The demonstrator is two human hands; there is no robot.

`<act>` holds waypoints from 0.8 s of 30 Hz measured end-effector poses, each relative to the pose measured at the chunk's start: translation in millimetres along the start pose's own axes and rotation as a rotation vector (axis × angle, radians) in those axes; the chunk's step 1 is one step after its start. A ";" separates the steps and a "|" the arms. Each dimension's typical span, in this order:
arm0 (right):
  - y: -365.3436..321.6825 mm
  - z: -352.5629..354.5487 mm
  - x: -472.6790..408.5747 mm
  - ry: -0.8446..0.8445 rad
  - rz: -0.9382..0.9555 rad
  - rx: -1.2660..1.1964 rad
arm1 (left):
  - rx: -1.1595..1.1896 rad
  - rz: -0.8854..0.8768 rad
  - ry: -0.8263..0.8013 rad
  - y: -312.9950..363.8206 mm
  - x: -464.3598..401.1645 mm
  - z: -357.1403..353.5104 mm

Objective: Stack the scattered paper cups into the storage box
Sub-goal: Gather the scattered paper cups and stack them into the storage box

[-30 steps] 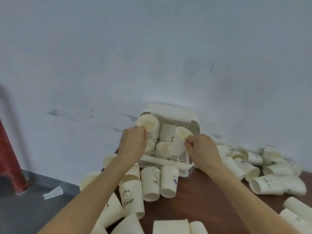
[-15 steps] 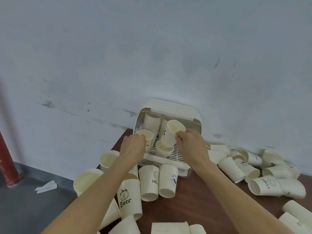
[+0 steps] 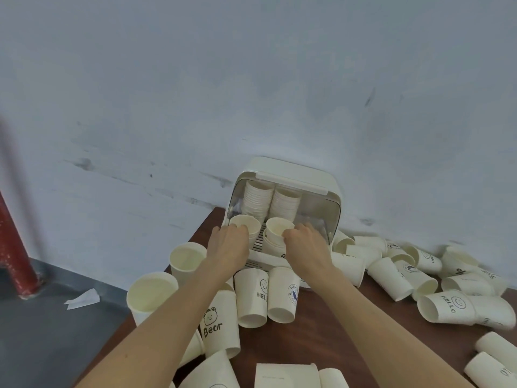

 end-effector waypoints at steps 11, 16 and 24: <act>-4.7 -9.5 13.3 -0.206 -0.028 0.007 | 0.045 0.060 0.047 8.9 29.5 29.1; -11.3 8.6 30.4 -0.168 -0.054 -0.057 | 0.113 0.000 0.054 18.8 57.5 50.6; -20.7 64.4 105.5 -0.034 -0.043 -0.288 | 0.481 0.008 0.097 16.8 108.3 59.3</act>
Point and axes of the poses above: each hand's wrist, its own x-axis away from the middle knuckle, its own z-axis out of the back of the hand, y = z × x, the point moved 6 cm from there along -x, towards the middle knuckle, and after that the axes turned 3 degrees about -x, right-handed, at the moved point
